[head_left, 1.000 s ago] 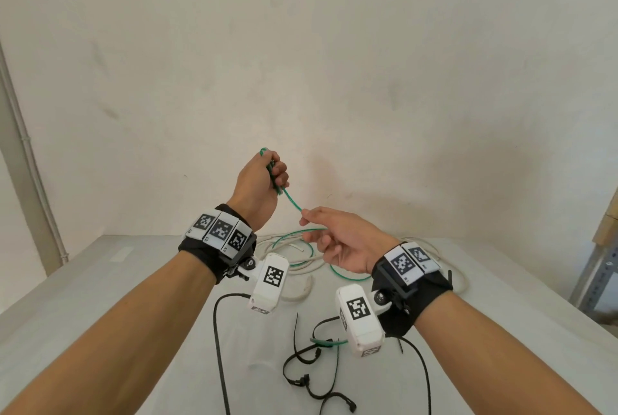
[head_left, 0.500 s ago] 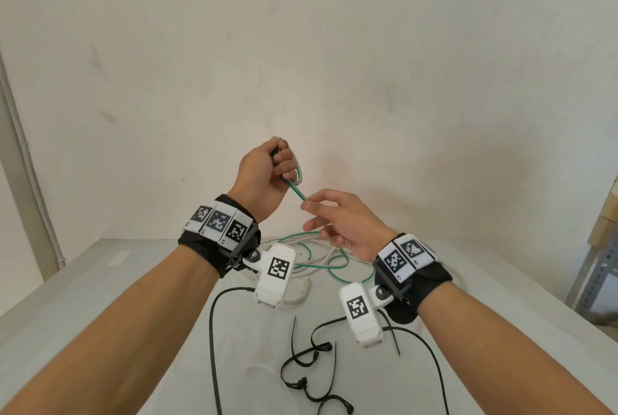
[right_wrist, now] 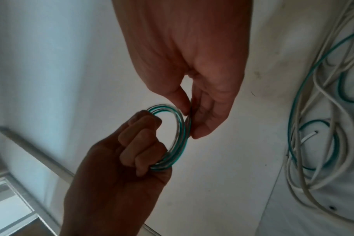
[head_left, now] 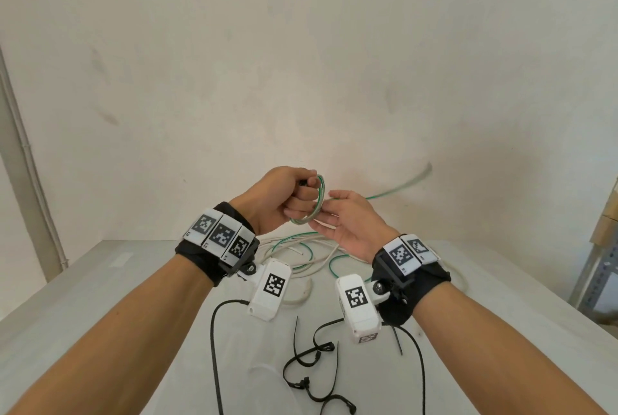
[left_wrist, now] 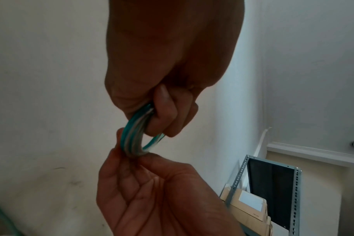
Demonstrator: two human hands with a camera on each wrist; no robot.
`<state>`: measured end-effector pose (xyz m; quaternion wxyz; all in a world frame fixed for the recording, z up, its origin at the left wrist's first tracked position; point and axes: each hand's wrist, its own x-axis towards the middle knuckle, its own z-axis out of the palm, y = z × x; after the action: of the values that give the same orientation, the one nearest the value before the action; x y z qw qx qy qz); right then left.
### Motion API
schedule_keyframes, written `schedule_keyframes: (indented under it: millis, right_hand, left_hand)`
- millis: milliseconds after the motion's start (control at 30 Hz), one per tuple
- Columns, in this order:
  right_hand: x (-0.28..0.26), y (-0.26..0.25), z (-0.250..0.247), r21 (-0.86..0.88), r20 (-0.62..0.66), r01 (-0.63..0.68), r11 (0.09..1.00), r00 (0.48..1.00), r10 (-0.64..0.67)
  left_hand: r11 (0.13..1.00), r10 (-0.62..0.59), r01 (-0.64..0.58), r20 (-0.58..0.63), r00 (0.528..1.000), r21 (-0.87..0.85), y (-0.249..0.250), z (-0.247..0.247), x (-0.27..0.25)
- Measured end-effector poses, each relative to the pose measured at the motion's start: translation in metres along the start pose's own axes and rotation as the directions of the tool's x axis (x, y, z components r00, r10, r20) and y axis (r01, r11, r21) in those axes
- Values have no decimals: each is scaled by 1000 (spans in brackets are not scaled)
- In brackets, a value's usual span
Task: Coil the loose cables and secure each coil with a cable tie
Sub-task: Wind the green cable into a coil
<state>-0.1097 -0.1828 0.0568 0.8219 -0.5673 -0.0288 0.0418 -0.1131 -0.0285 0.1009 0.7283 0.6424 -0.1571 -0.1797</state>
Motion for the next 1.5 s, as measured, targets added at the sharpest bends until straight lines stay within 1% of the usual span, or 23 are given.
schedule_keyframes:
  millis: [67,133,233,300,433,533,600,633,700,767,833,867,900,933,967,1000,1033,1067,1100,1200,1300,1400,1500]
  right_hand:
    - [3,1,-2,-31,-30,16,999,999,-17]
    - [11,3,-6,-52,-80,5,999,997,-9]
    - [14,6,-8,-93,-114,-41,995,993,30]
    - [14,4,-10,-111,-128,-29,993,992,15]
    - [15,-5,-16,-108,-178,-4,994,984,-15]
    - [11,-9,-12,-42,-180,-2,999,984,-6]
    - [7,-9,-7,0,-161,-2,1000,987,2]
    - [5,-9,-5,20,-151,5,1000,989,-2]
    - [3,-7,-2,13,-114,39,999,993,-37]
    - [1,-3,-1,-78,-42,118,990,992,-122]
    - [-1,4,0,-169,22,187,968,982,-186]
    - [-1,7,1,-201,31,212,956,977,-210]
    - [-1,9,3,-216,13,225,950,974,-228]
    - [0,10,5,-195,-34,216,957,973,-226]
    - [0,11,7,-110,-92,186,976,976,-196]
    - [1,12,8,10,-131,149,989,981,-146]
    - [0,13,10,118,-142,112,987,985,-95]
    - [-1,14,11,188,-139,82,979,989,-56]
    - [-4,16,13,223,-128,59,973,991,-31]
    - [-8,20,16,240,-84,7,971,996,13]
    - [-11,21,18,217,-39,-14,976,999,23]
    - [-11,25,15,215,-16,-51,975,998,56]
    - [-8,31,5,277,-18,-88,957,995,97]
  left_hand:
    - [996,-57,54,35,998,68,-2,1,-1]
    - [984,-108,99,55,993,146,-6,3,-1]
    - [953,-174,157,47,984,259,-14,1,-1]
    - [920,-229,204,37,973,334,-20,-1,1]
    - [852,-311,298,-43,950,430,-35,-6,0]
    - [801,-351,351,-94,931,485,-52,-3,3]
    - [814,-346,370,-138,928,448,-60,-1,8]
    - [835,-329,368,-164,930,408,-62,-1,10]
    - [897,-301,349,-205,931,272,-63,-6,15]
    - [940,-323,338,-190,927,53,-60,-15,18]
    - [939,-333,310,-173,927,-148,-55,-26,20]
    - [931,-334,294,-183,924,-217,-52,-30,22]
    - [923,-339,284,-197,920,-259,-49,-33,23]
    - [919,-344,282,-212,915,-276,-46,-34,24]
    - [919,-345,279,-225,911,-279,-44,-33,25]
    - [922,-334,264,-239,912,-283,-42,-30,25]
    - [928,-312,235,-261,913,-288,-42,-27,27]
    - [936,-287,201,-294,912,-288,-42,-25,29]
    - [947,-254,163,-339,906,-276,-42,-23,32]
    - [972,-149,53,-430,891,-227,-45,-19,42]
    - [968,-62,-59,-462,885,-245,-45,-17,44]
    - [922,15,-194,-470,883,-335,-43,-19,40]
    - [864,46,-254,-434,900,-435,-40,-24,40]
